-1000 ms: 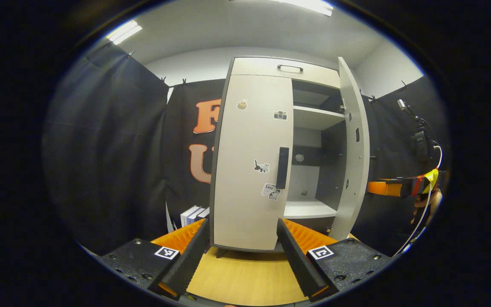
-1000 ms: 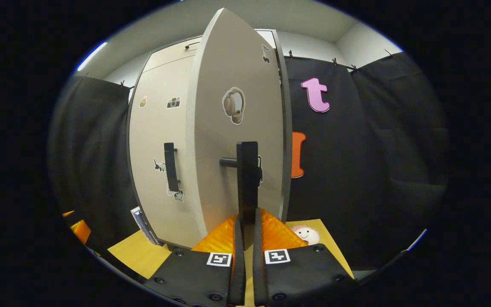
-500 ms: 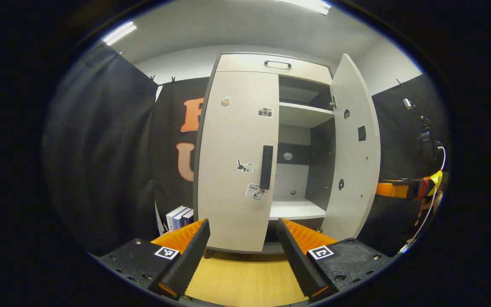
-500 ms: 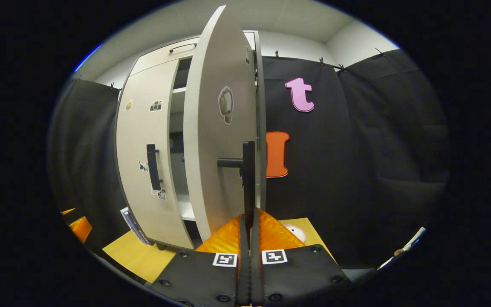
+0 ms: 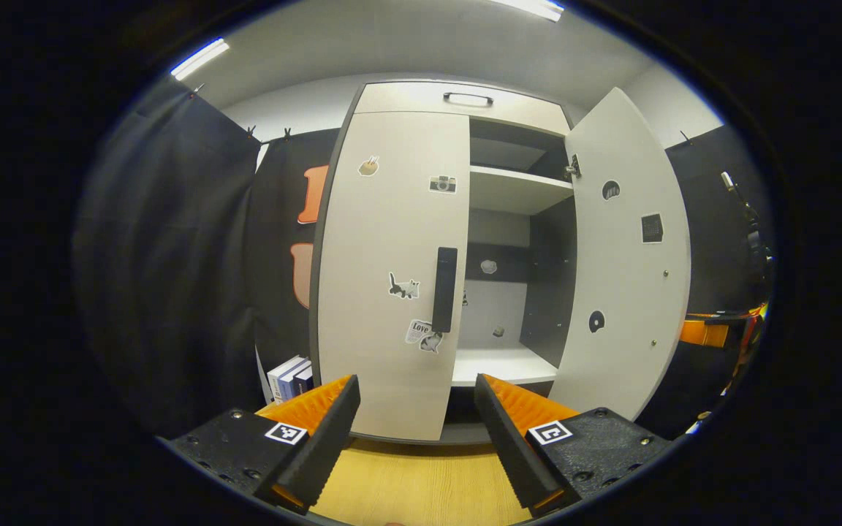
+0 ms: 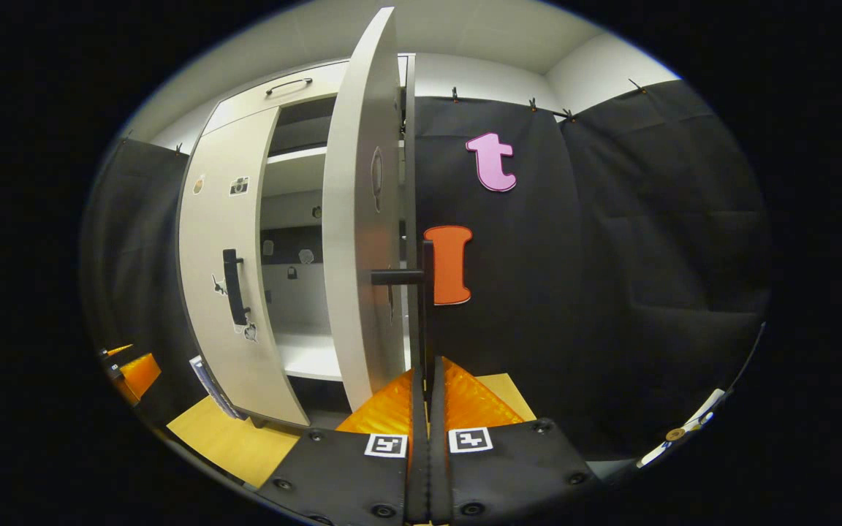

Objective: Open the right door of the double-door shoe cabinet with the right hand, and open the left door with the left hand.

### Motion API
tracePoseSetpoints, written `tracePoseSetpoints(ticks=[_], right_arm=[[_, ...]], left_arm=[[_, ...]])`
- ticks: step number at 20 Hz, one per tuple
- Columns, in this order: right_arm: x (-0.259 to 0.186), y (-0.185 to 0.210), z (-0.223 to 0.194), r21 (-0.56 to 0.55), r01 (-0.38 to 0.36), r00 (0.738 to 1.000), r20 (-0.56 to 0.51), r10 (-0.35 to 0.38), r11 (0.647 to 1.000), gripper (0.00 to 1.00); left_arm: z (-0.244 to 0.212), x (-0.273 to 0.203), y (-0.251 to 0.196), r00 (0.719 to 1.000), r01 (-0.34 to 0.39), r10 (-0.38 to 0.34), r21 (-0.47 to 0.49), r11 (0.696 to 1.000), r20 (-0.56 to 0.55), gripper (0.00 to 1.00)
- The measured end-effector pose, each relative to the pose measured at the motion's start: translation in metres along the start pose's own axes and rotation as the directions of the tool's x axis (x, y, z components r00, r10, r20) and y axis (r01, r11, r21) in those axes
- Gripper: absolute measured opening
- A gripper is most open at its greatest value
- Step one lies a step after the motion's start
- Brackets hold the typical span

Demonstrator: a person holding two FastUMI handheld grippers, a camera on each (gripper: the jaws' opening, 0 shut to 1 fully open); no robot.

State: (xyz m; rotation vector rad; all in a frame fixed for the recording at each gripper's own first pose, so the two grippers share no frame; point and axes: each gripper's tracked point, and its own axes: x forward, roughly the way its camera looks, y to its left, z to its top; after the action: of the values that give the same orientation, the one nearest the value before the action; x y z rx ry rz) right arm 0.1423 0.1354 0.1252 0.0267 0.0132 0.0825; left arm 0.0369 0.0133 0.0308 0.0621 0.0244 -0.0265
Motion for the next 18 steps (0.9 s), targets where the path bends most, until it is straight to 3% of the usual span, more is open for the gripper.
tracePoseSetpoints(ticks=[9,15,18], right_arm=[[-0.01,-0.002,-0.001,0.023,-0.027,1.0,-0.01,0.027,0.999,0.08],[-0.013,-0.025,0.007,0.033,0.032,0.999,0.027,-0.033,0.999,0.09],[-0.011,-0.028,0.009,0.024,0.041,0.998,0.037,-0.042,0.999,0.61]], left_arm=[[0.006,0.055,-0.021,1.0,0.025,-0.025,-0.001,1.0,0.007,0.92],[0.022,0.105,-0.034,0.999,0.046,-0.046,-0.01,0.999,0.026,0.95],[0.027,0.128,-0.035,0.998,0.049,-0.048,-0.02,0.999,0.031,0.95]])
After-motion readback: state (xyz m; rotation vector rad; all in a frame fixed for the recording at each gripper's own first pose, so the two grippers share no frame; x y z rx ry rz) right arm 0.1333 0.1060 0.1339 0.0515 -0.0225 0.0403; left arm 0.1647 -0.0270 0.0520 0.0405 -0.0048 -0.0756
